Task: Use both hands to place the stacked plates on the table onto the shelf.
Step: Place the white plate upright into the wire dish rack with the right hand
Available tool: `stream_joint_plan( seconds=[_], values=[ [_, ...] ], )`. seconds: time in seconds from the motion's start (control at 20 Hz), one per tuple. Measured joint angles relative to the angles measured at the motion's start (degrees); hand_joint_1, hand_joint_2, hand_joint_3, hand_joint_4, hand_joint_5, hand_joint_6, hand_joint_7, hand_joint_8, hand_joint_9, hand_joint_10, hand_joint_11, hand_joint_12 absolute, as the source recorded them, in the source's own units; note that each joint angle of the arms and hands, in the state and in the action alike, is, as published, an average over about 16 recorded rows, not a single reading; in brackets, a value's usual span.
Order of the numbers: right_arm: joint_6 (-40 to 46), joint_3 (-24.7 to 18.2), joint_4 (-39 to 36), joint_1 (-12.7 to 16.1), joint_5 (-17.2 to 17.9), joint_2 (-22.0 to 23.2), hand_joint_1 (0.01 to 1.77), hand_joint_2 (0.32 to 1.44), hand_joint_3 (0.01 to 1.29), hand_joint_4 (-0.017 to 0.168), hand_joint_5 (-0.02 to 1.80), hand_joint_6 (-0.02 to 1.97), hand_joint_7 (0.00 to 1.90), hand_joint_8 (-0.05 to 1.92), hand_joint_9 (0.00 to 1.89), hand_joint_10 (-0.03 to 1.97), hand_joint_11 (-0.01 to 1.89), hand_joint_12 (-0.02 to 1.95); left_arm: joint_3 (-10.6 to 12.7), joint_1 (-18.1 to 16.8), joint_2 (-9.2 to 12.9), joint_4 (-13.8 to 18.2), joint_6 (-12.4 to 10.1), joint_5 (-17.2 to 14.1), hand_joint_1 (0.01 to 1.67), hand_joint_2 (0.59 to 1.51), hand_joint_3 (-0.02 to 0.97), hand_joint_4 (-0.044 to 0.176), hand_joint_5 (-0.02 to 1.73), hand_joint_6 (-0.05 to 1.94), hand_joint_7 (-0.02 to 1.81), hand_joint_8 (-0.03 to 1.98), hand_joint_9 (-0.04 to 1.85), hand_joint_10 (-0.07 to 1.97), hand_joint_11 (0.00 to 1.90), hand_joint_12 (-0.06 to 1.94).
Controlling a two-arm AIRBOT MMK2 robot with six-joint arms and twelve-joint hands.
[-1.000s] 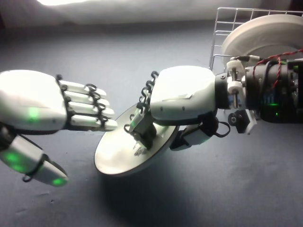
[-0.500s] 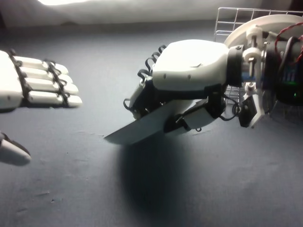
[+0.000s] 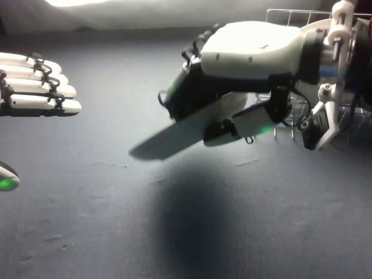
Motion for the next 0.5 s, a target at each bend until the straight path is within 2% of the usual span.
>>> stream_joint_plan(
  seconds=[0.3, 0.5],
  values=[
    [0.49, -2.3, 6.98, 2.1, -0.71, 2.31, 1.29, 1.02, 0.01, -0.01, 0.91, 0.86, 1.09, 0.93, 1.15, 1.32, 1.07, 1.68, -0.14, 0.02, 0.57, 0.86, -0.23, -0.15, 0.01, 1.116, 0.018, 0.007, 0.02, 0.01, 0.02, 0.0, 0.02, 0.01, 0.02, 0.01],
    [0.92, -3.69, 12.85, 3.56, -1.48, 3.82, 1.31, 1.02, 0.01, -0.01, 0.9, 0.9, 1.04, 0.94, 1.11, 1.3, 1.01, 1.68, -0.13, 0.07, 0.62, 1.37, -0.24, -0.13, 0.01, 1.115, 0.019, 0.007, 0.02, 0.01, 0.02, 0.0, 0.02, 0.01, 0.02, 0.01]
  ],
)
